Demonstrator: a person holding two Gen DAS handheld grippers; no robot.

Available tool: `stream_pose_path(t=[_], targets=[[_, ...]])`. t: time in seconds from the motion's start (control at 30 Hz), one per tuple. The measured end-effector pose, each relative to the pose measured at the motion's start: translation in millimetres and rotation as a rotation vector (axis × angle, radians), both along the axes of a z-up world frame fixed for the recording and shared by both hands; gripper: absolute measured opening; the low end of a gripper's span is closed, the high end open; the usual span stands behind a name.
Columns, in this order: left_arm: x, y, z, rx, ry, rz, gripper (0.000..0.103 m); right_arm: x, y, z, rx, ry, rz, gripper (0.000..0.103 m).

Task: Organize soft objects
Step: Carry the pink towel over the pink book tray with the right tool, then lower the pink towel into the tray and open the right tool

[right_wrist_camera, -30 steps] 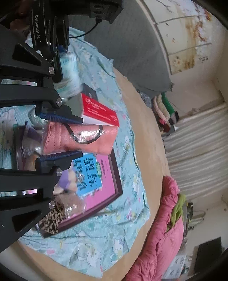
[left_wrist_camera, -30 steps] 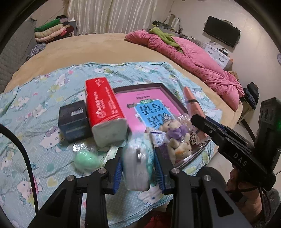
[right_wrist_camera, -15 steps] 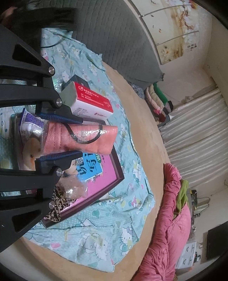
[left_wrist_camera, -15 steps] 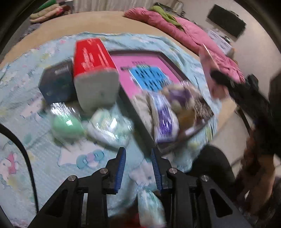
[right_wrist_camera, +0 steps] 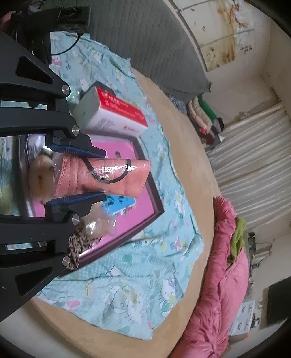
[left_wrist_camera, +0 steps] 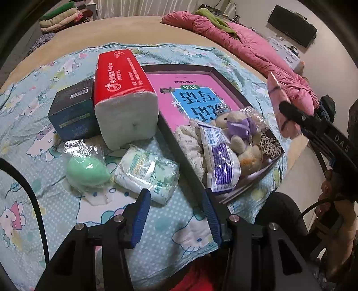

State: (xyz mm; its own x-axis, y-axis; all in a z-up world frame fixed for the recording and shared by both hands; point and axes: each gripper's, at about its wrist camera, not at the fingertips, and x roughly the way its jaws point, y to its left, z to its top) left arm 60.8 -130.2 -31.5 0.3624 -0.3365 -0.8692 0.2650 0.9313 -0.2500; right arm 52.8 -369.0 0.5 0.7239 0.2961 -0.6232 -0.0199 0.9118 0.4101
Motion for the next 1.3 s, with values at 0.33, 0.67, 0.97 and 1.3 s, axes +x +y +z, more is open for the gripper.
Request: stream_pose_path(t=[0.33, 0.67, 0.97, 1.3], targets=[[16.4, -15.4, 8.4, -0.004, -0.02, -0.004, 0.048, 5.9, -20.7, -22.5, -0.025, 0.08, -0.064, 0.031], [28.4, -45.1, 12.8, 0.022, -0.043, -0.046, 0.048, 8.8, -34.9, -38.1, -0.028, 0.14, -0.119, 0.032], [36.7, -63.3, 14.7, 0.041, -0.061, -0.062, 0.048, 10.6, -33.9, -42.6, -0.06, 0.151, -0.135, 0.032], [45.8, -81.0, 14.2, 0.065, -0.081, -0.081, 0.048, 17.1, -38.0, -56.5, -0.059, 0.191, -0.148, 0.032]])
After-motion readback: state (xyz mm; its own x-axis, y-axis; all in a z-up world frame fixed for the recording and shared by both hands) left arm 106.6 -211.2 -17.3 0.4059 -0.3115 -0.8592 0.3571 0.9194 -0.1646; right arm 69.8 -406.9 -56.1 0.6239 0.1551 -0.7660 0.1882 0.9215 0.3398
